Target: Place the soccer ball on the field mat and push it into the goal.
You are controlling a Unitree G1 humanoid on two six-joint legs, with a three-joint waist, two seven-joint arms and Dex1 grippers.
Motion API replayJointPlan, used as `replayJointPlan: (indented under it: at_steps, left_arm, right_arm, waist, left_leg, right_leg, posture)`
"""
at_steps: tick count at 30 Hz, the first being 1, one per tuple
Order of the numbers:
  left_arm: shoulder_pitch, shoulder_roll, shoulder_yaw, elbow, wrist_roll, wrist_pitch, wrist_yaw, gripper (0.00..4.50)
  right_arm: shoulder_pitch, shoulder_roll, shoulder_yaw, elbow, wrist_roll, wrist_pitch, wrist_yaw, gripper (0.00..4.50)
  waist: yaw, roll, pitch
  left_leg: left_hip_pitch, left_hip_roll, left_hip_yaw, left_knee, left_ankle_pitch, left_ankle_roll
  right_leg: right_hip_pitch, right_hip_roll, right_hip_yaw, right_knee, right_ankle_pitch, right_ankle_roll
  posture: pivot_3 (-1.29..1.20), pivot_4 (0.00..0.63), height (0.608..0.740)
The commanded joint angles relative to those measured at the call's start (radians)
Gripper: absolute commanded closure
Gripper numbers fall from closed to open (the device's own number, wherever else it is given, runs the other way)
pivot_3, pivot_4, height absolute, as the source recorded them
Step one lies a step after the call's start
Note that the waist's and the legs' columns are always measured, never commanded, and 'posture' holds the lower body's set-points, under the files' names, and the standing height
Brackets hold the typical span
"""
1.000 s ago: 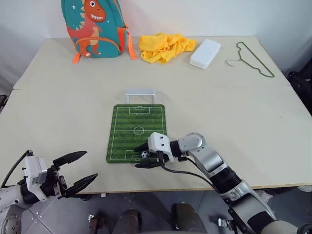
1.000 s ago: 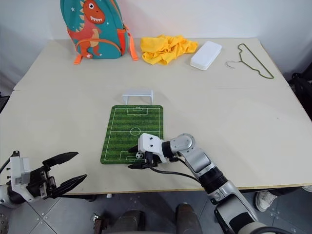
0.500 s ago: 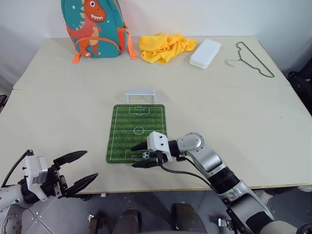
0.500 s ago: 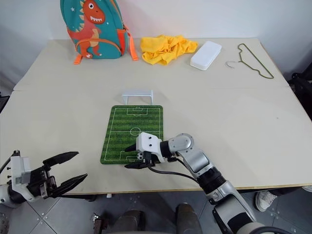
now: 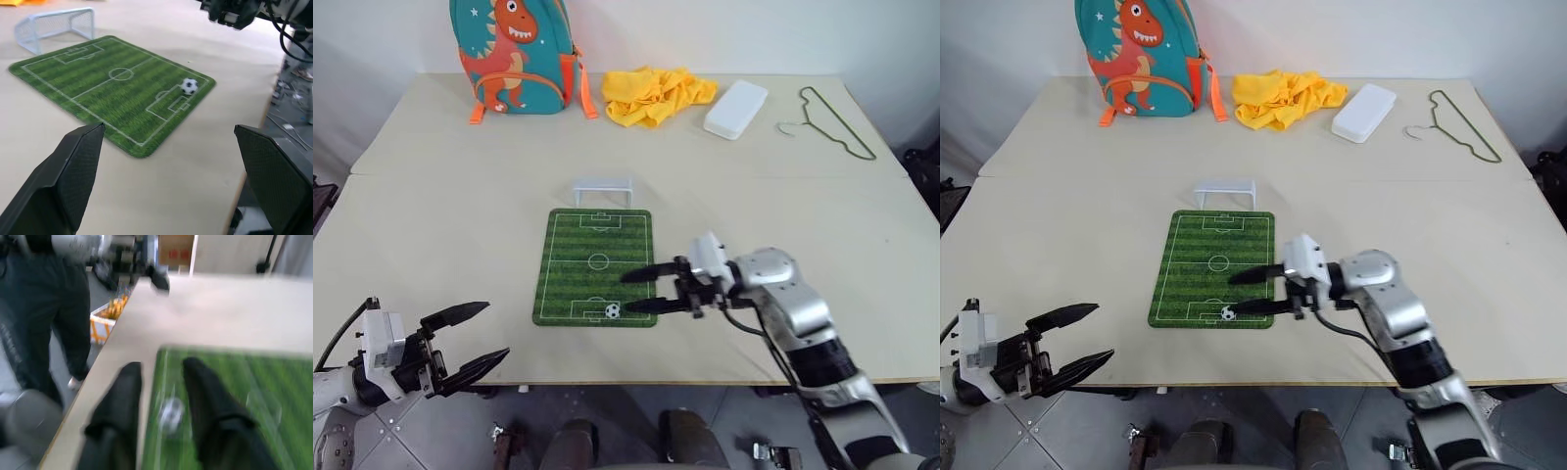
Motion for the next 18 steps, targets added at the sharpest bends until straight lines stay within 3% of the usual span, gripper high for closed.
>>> replayJointPlan:
  at_steps: [1,2,7,18]
  left_arm:
    - [0.006,0.008,0.005,-0.006,-0.019,-0.014,-0.035,0.00]
    - [0.007,0.010,-0.005,-0.009,-0.017,-0.011,-0.045,0.00]
    - [0.001,0.004,-0.024,-0.011,-0.006,-0.025,-0.062,0.00]
    - [0.010,-0.018,-0.015,-0.023,-0.007,-0.014,0.014,0.00]
  right_arm:
    - [0.056,-0.067,-0.011,-0.021,-0.033,-0.097,0.069,4.23]
    - [0.074,-0.073,-0.002,-0.005,-0.057,-0.138,0.071,4.48]
    - [0.109,-0.059,0.057,0.036,-0.144,-0.262,0.066,4.48]
    - [0.079,0.157,0.213,-0.058,-0.239,-0.039,-0.194,4.48]
  waist:
    - [-0.001,0.000,0.000]
    - [-0.001,0.000,0.000]
    - [0.000,0.000,0.000]
    - [0.000,0.000,0.000]
  left_leg:
    - [0.000,0.000,0.000,0.000,0.000,0.000]
    - [0.000,0.000,0.001,0.000,0.000,0.000]
    - [0.001,0.001,0.003,0.001,0.000,0.000]
    - [0.001,0.001,0.002,0.001,0.000,0.000]
  right_leg:
    - [0.000,0.001,0.000,0.000,0.000,0.000]
    - [0.000,0.001,0.000,0.000,0.000,0.000]
    - [0.000,0.002,0.001,0.001,0.000,0.000]
    - [-0.001,0.002,0.001,0.001,0.000,0.000]
  posture:
    - [0.00,0.150,0.740]
    - [0.00,0.150,0.740]
    - [0.00,0.150,0.740]
    - [0.00,0.150,0.740]
